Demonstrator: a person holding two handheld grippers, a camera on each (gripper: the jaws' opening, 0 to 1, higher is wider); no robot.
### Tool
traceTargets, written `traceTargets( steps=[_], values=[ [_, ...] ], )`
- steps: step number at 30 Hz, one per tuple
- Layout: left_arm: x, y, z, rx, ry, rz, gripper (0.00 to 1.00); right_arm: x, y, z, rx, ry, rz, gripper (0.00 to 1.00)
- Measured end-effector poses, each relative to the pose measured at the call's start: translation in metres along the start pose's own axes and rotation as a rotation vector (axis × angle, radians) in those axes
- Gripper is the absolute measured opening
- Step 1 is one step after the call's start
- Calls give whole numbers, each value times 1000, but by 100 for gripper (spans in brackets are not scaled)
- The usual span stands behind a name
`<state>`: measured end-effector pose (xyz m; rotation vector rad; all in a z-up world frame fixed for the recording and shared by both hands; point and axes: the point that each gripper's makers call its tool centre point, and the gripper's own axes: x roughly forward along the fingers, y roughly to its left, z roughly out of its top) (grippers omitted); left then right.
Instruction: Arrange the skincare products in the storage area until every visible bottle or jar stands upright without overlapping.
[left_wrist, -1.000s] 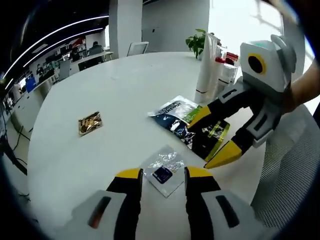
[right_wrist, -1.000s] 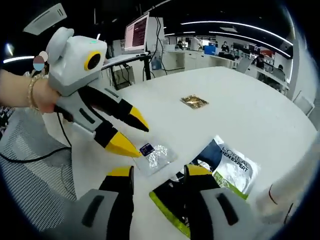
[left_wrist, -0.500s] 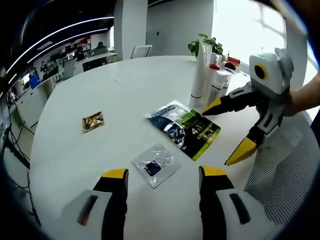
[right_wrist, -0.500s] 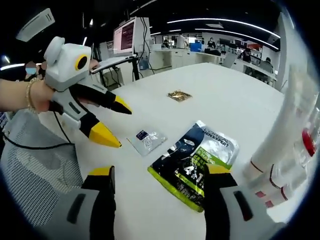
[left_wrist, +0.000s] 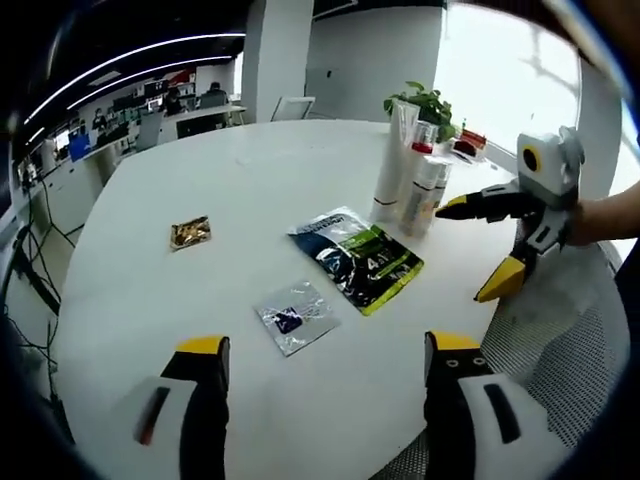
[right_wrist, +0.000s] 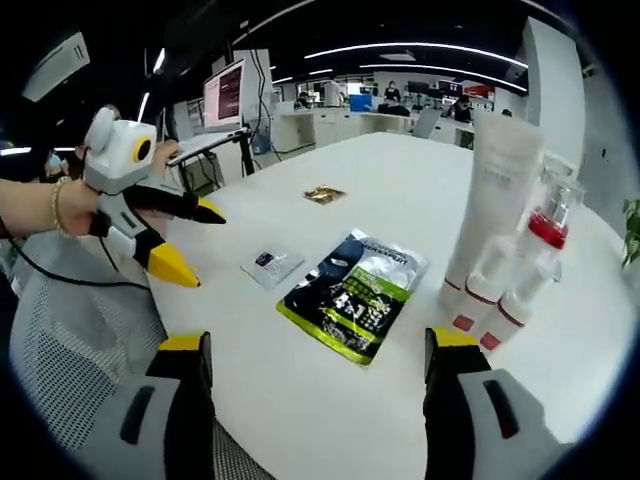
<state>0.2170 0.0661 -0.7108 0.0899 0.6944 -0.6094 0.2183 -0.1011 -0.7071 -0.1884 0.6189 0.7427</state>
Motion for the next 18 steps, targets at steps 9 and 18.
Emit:
traceTargets(
  steps=[9, 18],
  values=[
    [-24, 5, 12, -67, -65, 47, 91, -35, -28, 5, 58, -56, -76, 99],
    [-47, 7, 20, -65, -103, 76, 93, -59, -50, -3, 103, -74, -143, 100]
  ],
)
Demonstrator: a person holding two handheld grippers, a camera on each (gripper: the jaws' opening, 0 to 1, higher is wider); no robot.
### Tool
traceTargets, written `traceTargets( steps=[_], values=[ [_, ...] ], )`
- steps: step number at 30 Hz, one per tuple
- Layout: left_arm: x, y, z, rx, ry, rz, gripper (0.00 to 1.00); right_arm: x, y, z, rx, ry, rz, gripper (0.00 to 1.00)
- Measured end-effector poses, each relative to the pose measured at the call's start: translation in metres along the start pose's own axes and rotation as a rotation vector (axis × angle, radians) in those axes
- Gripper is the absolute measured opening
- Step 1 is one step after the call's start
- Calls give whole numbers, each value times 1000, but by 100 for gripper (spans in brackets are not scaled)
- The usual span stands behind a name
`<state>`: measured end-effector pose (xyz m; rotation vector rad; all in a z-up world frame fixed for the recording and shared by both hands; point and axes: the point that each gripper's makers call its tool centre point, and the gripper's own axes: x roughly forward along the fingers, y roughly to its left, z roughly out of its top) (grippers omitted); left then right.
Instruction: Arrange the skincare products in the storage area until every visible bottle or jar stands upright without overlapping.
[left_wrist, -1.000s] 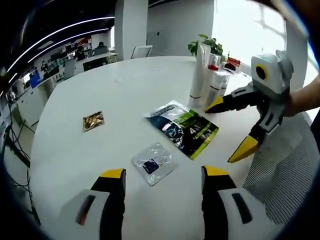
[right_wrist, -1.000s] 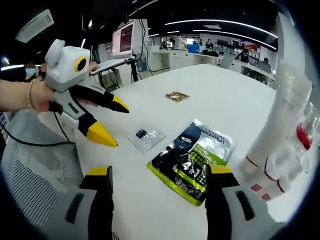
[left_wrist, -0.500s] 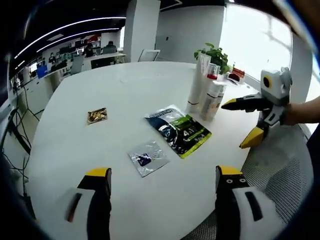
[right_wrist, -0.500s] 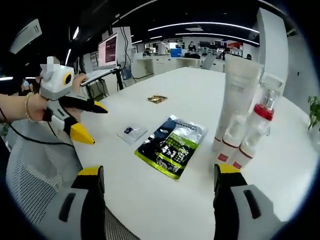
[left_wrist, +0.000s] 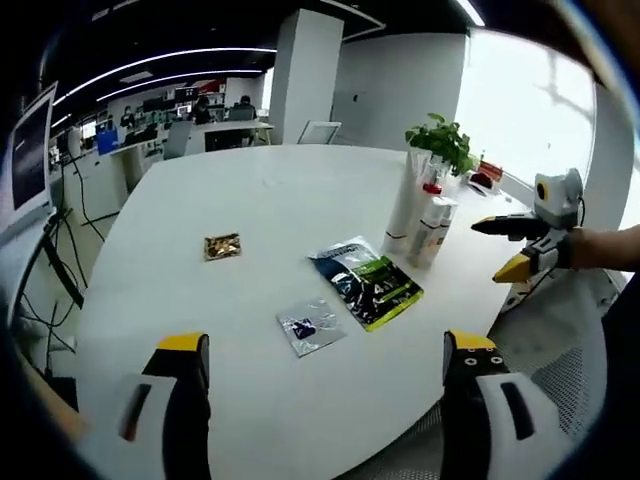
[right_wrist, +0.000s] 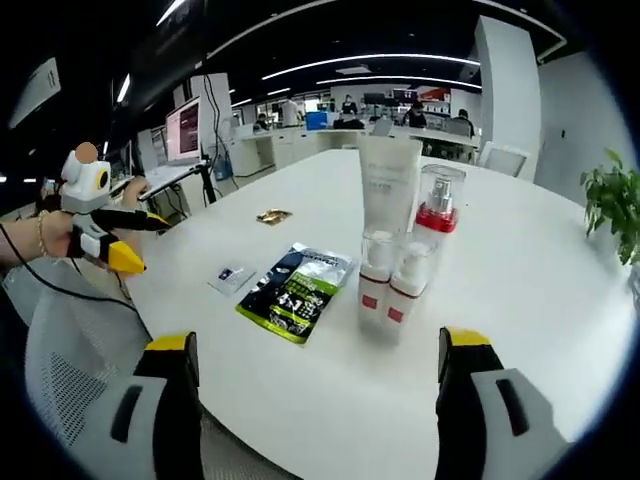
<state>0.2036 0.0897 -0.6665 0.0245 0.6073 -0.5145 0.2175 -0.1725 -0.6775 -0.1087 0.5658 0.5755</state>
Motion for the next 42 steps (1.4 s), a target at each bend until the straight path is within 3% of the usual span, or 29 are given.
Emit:
traceTargets(
  steps=[5, 14, 33, 42],
  values=[
    [-3, 2, -8, 15, 19, 10, 96, -4, -2, 1, 9, -4, -12, 100],
    [-4, 5, -8, -14, 17, 32, 98, -6, -1, 0, 9, -1, -13, 100],
    [21, 27, 20, -2, 31, 61, 96, -5, -6, -3, 29, 15, -31, 100],
    [43, 41, 25, -1, 57, 65, 95, -3, -4, -7, 36, 44, -22, 100]
  ],
)
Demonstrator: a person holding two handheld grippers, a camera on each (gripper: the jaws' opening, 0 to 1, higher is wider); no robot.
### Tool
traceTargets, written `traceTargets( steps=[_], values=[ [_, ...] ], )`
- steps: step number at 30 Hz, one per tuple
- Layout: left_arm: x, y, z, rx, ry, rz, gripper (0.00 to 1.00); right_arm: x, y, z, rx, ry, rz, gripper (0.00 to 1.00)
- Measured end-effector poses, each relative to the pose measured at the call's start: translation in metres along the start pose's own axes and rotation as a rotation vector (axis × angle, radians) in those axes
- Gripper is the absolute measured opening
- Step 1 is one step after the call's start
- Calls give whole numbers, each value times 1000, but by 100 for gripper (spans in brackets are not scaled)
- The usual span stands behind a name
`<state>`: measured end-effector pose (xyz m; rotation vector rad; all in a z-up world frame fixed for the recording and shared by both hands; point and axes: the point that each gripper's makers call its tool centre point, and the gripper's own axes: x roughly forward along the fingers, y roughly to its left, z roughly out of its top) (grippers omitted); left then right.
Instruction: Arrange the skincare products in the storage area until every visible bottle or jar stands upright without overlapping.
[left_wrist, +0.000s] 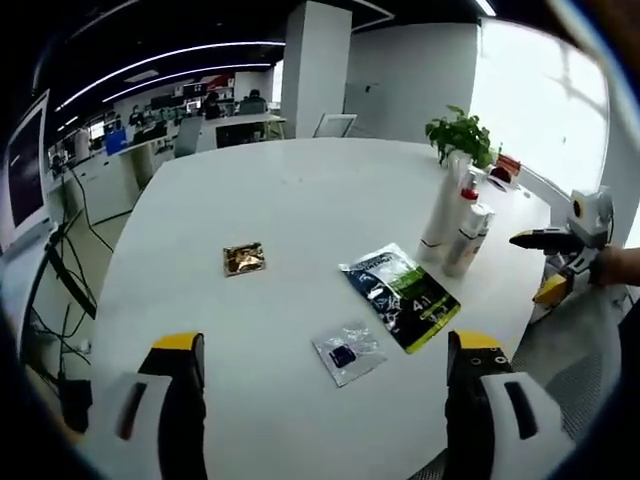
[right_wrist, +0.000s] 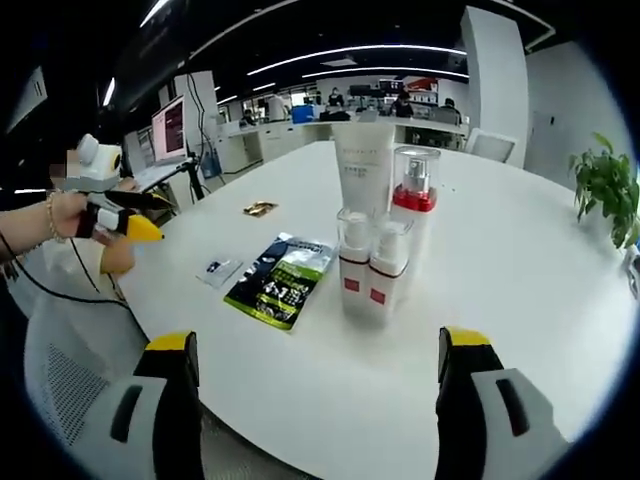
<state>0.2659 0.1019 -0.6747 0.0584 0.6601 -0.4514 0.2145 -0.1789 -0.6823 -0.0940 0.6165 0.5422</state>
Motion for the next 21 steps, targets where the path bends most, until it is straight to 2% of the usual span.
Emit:
traceTargets(
  steps=[12, 17, 21],
  values=[
    [28, 29, 2, -2, 46, 26, 93, 2, 1, -6, 17, 35, 12, 100],
    [60, 54, 4, -58, 67, 46, 91, 2, -1, -7, 28, 48, 10, 100],
    [79, 59, 12, -50, 81, 42, 91, 5, -2, -6, 11, 57, 6, 100]
  ],
)
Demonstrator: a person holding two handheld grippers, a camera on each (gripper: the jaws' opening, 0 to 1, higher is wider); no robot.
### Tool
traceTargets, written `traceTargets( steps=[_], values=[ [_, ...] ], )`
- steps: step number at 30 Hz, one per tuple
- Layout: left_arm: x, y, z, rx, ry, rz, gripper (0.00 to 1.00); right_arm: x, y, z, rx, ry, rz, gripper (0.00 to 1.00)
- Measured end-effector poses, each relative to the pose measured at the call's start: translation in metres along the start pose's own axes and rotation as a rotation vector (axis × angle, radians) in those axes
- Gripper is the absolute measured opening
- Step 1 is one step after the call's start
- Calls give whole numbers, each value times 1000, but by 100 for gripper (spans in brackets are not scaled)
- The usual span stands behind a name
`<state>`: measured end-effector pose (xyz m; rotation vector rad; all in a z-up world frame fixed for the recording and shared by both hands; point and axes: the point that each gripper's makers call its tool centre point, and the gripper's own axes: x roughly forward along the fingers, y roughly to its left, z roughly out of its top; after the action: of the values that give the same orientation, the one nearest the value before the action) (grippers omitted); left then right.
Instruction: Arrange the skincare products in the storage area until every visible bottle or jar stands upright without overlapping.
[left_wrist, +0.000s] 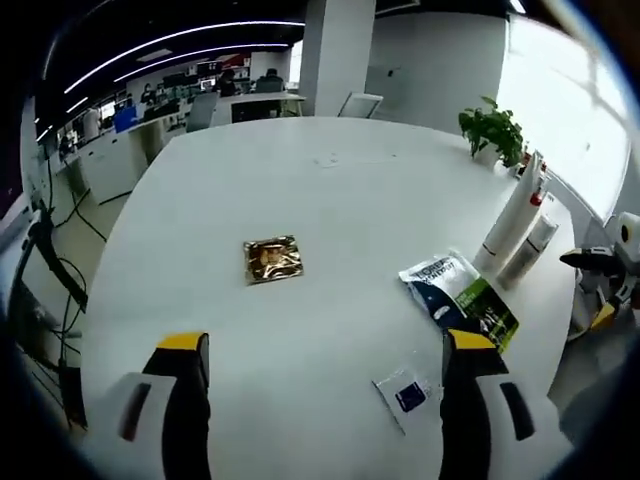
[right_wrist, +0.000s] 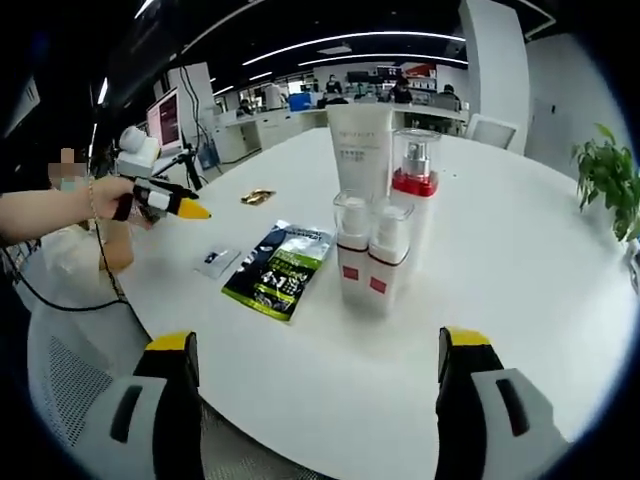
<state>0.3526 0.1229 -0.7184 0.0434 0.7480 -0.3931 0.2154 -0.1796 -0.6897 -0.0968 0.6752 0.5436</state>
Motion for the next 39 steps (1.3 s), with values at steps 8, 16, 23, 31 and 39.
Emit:
traceTargets(
  steps=[8, 16, 23, 31, 39],
  values=[
    [27, 15, 14, -6, 8, 35, 87, 5, 6, 0, 21, 3, 17, 100],
    [59, 22, 17, 2, 51, 40, 85, 6, 3, -8, 33, 29, 11, 100],
    [70, 32, 19, 3, 80, 57, 81, 9, -1, -10, 45, 48, 4, 100],
    [88, 43, 27, 21, 90, 80, 73, 14, 1, -10, 52, 56, 8, 100],
    [102, 55, 31, 21, 108, 95, 66, 18, 5, -15, 56, 69, 16, 100]
  ],
)
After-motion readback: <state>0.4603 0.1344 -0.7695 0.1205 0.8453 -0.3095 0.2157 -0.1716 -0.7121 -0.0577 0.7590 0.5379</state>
